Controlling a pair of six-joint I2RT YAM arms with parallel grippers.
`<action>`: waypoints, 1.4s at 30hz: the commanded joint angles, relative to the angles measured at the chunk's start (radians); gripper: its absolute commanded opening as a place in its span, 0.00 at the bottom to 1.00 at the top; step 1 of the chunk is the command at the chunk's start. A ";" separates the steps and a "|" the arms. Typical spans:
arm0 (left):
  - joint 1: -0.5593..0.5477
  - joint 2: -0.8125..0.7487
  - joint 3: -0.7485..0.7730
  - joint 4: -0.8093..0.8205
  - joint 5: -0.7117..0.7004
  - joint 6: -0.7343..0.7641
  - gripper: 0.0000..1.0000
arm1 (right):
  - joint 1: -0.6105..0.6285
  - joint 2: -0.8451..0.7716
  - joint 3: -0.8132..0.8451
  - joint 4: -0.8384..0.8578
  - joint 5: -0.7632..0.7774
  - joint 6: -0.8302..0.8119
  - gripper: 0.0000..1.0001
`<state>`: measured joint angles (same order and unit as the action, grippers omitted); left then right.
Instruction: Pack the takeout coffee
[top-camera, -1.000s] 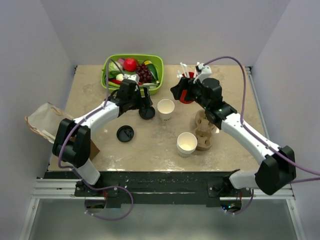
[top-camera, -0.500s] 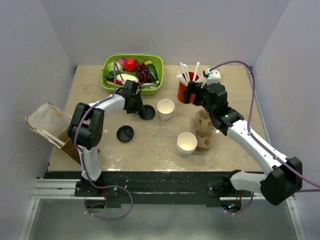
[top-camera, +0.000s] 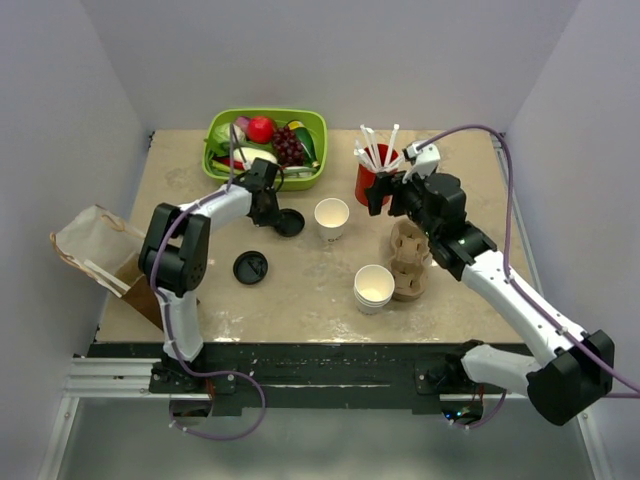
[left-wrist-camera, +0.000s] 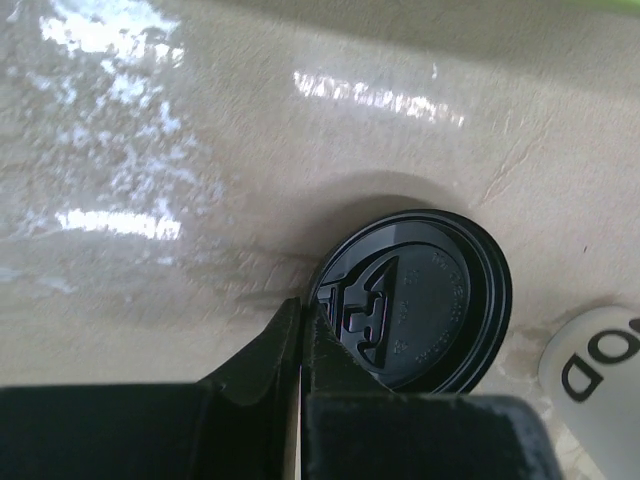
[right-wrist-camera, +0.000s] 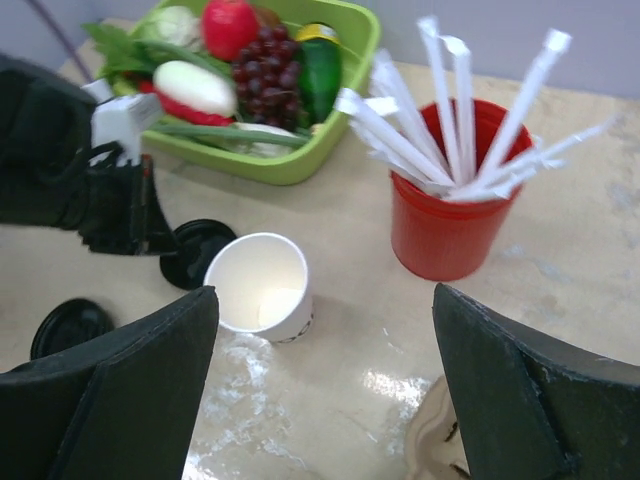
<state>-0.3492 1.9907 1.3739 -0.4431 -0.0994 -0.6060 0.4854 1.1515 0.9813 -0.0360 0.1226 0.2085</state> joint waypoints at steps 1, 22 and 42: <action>-0.002 -0.153 -0.031 -0.069 -0.014 0.012 0.00 | 0.001 -0.061 -0.004 0.134 -0.451 -0.263 0.91; -0.002 -0.668 -0.185 -0.408 0.492 0.123 0.00 | 0.407 0.296 0.376 -0.694 -0.807 -1.627 0.72; -0.002 -0.644 -0.151 -0.465 0.578 0.189 0.00 | 0.475 0.424 0.441 -0.625 -0.637 -1.433 0.18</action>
<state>-0.3492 1.3445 1.1809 -0.9031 0.4461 -0.4408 0.9554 1.5562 1.3724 -0.6773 -0.5488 -1.2774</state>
